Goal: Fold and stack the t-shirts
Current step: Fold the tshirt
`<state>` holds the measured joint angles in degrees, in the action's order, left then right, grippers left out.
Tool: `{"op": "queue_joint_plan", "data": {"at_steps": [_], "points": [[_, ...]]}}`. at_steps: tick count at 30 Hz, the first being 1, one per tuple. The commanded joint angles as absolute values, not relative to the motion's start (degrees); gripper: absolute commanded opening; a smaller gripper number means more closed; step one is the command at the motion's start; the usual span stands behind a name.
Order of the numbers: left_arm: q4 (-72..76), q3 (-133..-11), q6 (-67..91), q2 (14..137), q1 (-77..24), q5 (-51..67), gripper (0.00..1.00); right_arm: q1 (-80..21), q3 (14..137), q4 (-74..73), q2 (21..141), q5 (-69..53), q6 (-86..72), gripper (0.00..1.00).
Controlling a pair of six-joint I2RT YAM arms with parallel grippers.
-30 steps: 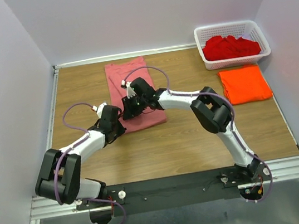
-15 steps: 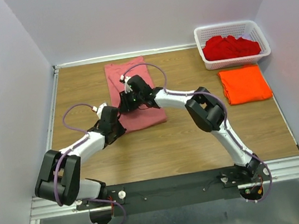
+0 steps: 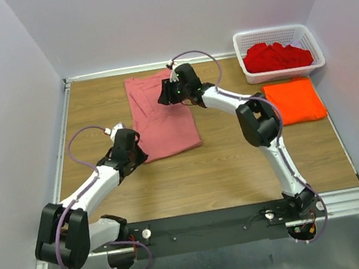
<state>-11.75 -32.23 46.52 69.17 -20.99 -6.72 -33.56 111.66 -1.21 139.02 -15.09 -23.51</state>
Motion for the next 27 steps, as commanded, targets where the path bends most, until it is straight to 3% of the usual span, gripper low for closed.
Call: {"op": "queue_joint_plan", "data": {"at_steps": [1, 9, 19, 27], "points": [[-10.4, -36.1, 44.9, 65.8, -18.2, -7.2, 0.23, -33.8, 102.9, -1.0, 128.5, -21.3, -21.8, 0.51], [0.6, -43.9, 37.7, 76.9, -12.8, -0.4, 0.23, -29.2, 92.9, -0.9, 121.6, -33.2, -23.6, 0.51], [5.7, -54.8, 33.6, 100.4, -6.6, 7.2, 0.16, -23.6, 94.0, -0.9, 129.3, -38.4, -24.6, 0.5], [4.3, -60.0, 32.7, 105.9, -4.1, 8.1, 0.15, -19.6, 95.4, -1.0, 137.0, -38.6, -24.9, 0.5]]}}
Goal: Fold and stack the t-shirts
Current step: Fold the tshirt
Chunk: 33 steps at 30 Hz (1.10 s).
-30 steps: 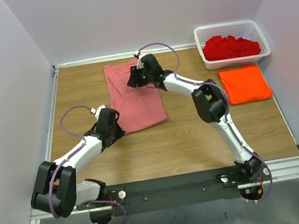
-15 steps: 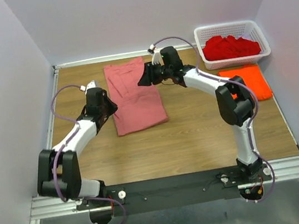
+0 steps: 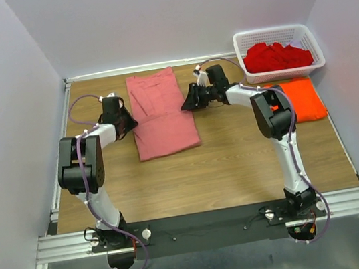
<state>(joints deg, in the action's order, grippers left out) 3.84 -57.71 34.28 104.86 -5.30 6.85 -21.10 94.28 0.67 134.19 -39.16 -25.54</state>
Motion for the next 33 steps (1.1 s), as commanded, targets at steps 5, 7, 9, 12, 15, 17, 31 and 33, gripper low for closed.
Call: {"op": "queue_joint_plan", "data": {"at_steps": [5, 7, 9, 12, 15, 17, 31, 33], "points": [[2.1, -61.1, 32.1, 104.2, -2.9, 8.4, 0.17, -18.1, 93.3, -1.2, 132.6, -36.7, -24.6, 0.5], [0.5, -61.2, 31.6, 100.9, -2.7, 8.2, 0.24, -18.1, 92.0, -1.2, 130.1, -37.5, -24.8, 0.5], [0.1, -60.3, 31.3, 97.7, -2.9, 8.3, 0.31, -18.2, 90.9, -1.2, 126.5, -39.9, -26.0, 0.5], [-1.8, -57.1, 31.4, 90.5, -3.2, 9.7, 0.43, -18.7, 87.5, -1.1, 121.5, -43.0, -27.3, 0.5], [-3.3, -52.5, 31.7, 84.1, -4.9, 12.1, 0.45, -20.3, 82.5, -1.0, 116.8, -46.4, -27.9, 0.5], [-4.4, -48.3, 32.3, 80.5, -7.5, 12.8, 0.45, -22.0, 79.1, -0.8, 115.4, -49.3, -28.6, 0.51], [0.5, -32.5, 40.8, 79.4, -12.7, 9.1, 0.34, -24.2, 61.0, 7.1, 122.1, -52.6, -24.9, 0.5], [0.1, -32.0, 41.3, 78.8, -12.7, 8.7, 0.34, -23.6, 59.5, 7.6, 122.6, -52.0, -24.3, 0.5]]}}
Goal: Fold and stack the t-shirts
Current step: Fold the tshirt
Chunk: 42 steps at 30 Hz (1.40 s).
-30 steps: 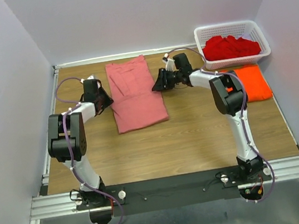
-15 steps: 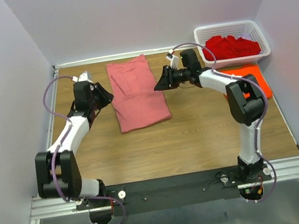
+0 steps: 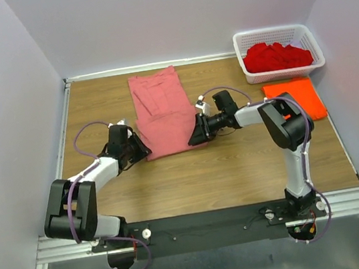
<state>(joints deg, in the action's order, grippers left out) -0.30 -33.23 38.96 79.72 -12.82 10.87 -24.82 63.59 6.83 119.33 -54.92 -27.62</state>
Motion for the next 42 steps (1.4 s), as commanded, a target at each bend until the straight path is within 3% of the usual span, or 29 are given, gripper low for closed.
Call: {"op": "queue_joint_plan", "data": {"at_steps": [1, 8, 13, 21, 27, 34, 42], "points": [[-1.4, -31.5, 41.5, 78.3, -12.7, 8.4, 0.34, -23.4, 58.4, 7.7, 122.3, -51.7, -23.8, 0.5], [-6.4, -33.9, 40.5, 73.3, -13.1, 6.1, 0.34, -23.5, 57.6, 6.9, 112.4, -47.3, -24.4, 0.51], [-8.0, -42.6, 36.9, 75.0, -15.1, 1.5, 0.48, -25.6, 61.3, 3.9, 106.8, -39.2, -23.9, 0.52], [-5.4, -53.9, 32.0, 88.0, -17.1, 0.4, 0.46, -28.6, 70.7, 1.9, 112.5, -22.6, -22.0, 0.51], [-4.7, -59.1, 30.2, 97.5, -17.8, -0.4, 0.47, -29.1, 75.9, 0.5, 119.3, -21.0, -21.7, 0.51], [-4.5, -58.4, 31.2, 103.1, -20.1, 1.7, 0.48, -29.1, 67.4, 0.3, 119.6, -15.7, -23.7, 0.5], [-4.8, -51.2, 36.0, 98.0, -26.3, 2.6, 0.49, -28.9, 51.7, -1.8, 107.9, -12.0, -27.8, 0.51]]}}
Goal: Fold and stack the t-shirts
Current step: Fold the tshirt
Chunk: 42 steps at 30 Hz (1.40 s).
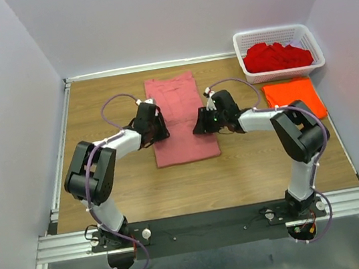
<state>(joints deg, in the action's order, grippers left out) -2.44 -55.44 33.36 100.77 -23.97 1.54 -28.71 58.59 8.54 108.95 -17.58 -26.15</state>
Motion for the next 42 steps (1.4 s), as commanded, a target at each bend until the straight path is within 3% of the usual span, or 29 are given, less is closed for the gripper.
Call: {"op": "queue_joint_plan", "data": {"at_steps": [1, 8, 13, 19, 42], "points": [[-4.8, -50.4, 36.6, 97.0, -26.5, 2.4, 0.49, -29.0, 51.0, -2.0, 106.9, -12.3, -27.6, 0.51], [-11.8, -51.0, 35.6, 84.5, -27.4, -5.0, 0.6, -29.0, 53.7, -9.7, 96.8, -13.2, -28.6, 0.53], [-19.1, -48.8, 35.4, 76.7, -29.2, -8.6, 0.68, -29.0, 54.1, -19.8, 89.6, -8.1, -30.3, 0.61], [-27.7, -44.5, 37.8, 70.0, -32.8, -7.6, 0.89, -29.2, 52.5, -33.4, 86.3, -8.0, -32.3, 0.66], [-29.2, -41.0, 41.1, 68.1, -36.7, -8.3, 0.87, -33.2, 51.1, -36.0, 92.5, -4.0, -34.9, 0.54]]}}
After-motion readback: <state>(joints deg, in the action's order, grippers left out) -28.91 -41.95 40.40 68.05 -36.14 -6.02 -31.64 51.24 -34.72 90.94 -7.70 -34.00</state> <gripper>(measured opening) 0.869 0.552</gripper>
